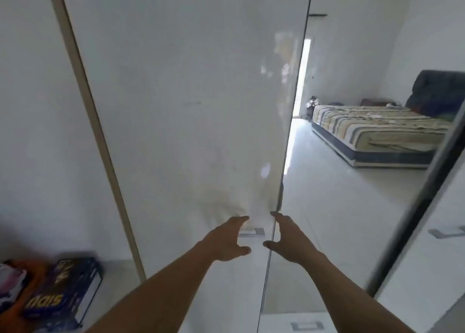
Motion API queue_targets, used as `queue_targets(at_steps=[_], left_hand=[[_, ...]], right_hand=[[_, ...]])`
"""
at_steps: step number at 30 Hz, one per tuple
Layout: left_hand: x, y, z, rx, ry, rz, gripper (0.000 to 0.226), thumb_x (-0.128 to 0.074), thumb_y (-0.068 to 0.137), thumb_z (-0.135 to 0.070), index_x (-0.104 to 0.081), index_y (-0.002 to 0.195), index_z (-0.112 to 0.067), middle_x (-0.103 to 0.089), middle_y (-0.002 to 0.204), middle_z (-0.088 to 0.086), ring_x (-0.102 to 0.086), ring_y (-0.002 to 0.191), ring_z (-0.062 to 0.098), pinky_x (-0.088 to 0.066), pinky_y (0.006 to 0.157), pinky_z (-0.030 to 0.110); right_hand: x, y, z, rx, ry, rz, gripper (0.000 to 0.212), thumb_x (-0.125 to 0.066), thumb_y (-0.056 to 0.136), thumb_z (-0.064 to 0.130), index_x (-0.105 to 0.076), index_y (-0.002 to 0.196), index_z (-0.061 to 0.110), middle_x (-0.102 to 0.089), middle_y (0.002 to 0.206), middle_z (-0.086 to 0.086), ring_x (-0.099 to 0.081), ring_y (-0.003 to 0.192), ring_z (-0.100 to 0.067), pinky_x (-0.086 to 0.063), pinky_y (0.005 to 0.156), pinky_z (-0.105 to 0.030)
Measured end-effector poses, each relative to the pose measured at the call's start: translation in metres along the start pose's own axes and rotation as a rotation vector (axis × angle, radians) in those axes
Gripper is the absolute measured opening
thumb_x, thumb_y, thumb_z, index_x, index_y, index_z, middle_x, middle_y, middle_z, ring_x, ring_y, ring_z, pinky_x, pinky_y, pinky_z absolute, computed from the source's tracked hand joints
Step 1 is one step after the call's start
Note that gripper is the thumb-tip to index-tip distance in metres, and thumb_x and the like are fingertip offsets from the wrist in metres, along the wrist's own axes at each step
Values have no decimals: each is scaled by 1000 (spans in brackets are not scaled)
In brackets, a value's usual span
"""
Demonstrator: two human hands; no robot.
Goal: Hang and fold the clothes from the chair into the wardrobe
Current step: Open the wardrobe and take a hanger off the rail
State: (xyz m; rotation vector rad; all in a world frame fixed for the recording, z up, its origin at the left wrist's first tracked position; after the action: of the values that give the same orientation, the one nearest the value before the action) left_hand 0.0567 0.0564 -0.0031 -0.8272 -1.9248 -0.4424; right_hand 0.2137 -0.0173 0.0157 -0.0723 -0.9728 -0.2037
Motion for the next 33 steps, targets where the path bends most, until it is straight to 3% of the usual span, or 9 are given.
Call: queue_targets(at_steps=[7, 11, 15, 19, 24, 26, 30, 33], left_hand=[[-34, 12, -2, 86, -21, 1, 87, -65, 91, -45, -4, 153, -49, -42, 152, 3, -45, 136, 23, -39, 111, 42], [-42, 10, -12, 83, 39, -89, 98, -61, 92, -47, 22, 144, -58, -51, 133, 6, -62, 108, 24, -52, 93, 39], [-43, 1, -22, 106, 106, -177, 105, -61, 92, -50, 30, 142, -55, -56, 123, 7, -66, 88, 22, -55, 78, 34], [-51, -29, -29, 112, 138, -184, 105, -61, 91, -50, 32, 141, -56, -53, 127, 6, -65, 92, 25, -57, 80, 38], [-61, -86, -37, 100, 141, -233, 104, -61, 92, -50, 29, 142, -55, -46, 141, 2, -66, 97, 23, -58, 83, 34], [-64, -115, -39, 112, 132, -234, 104, -62, 92, -48, 28, 143, -55, -41, 146, 0, -66, 99, 22, -57, 84, 33], [-69, -185, -41, 170, 82, -245, 104, -64, 90, -50, 23, 147, -53, -25, 160, -3, -63, 111, 21, -55, 93, 34], [-71, -242, -49, 214, 29, -272, 108, -67, 88, -51, 24, 146, -54, -26, 162, -3, -64, 110, 19, -54, 94, 32]], right_hand=[[-3, 24, -19, 195, 116, -144, 57, -73, 87, 33, -43, 134, 20, -46, 138, 2, -57, 114, -17, -48, 92, -24], [-3, 26, -27, 243, 188, -213, 61, -74, 87, 32, -42, 136, 18, -54, 134, -1, -60, 113, -16, -46, 91, -19], [1, 17, -26, 284, 251, -247, 70, -74, 86, 37, -32, 140, 25, -53, 138, 3, -62, 108, -11, -56, 92, -28], [2, -14, -16, 333, 209, -292, 76, -72, 86, 44, -26, 144, 30, -58, 134, 6, -67, 92, -9, -49, 76, -7], [-11, -68, -3, 415, 227, -312, 72, -63, 90, 45, -16, 145, 39, -65, 127, -1, -72, 88, -16, -38, 67, 8], [-21, -92, 4, 430, 211, -274, 74, -61, 93, 46, -12, 148, 41, -62, 131, 0, -72, 91, -16, -41, 70, 5], [-47, -151, 33, 455, 210, -143, 78, -55, 96, 53, 0, 151, 46, -61, 133, 7, -71, 94, -16, -58, 85, -24], [-63, -192, 63, 531, 197, -83, 74, -50, 99, 51, 6, 148, 55, -64, 128, 8, -71, 92, -14, -54, 87, -20]])
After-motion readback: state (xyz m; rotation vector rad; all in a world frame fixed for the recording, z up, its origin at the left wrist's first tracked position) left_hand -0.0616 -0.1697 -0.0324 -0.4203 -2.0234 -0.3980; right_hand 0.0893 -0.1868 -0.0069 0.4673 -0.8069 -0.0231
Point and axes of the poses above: each hand's wrist, its own y-axis towards the middle knuckle, its own x-axis out of the back of the hand, z = x × y, the point moved 8 cm from there along y, towards the middle knuckle
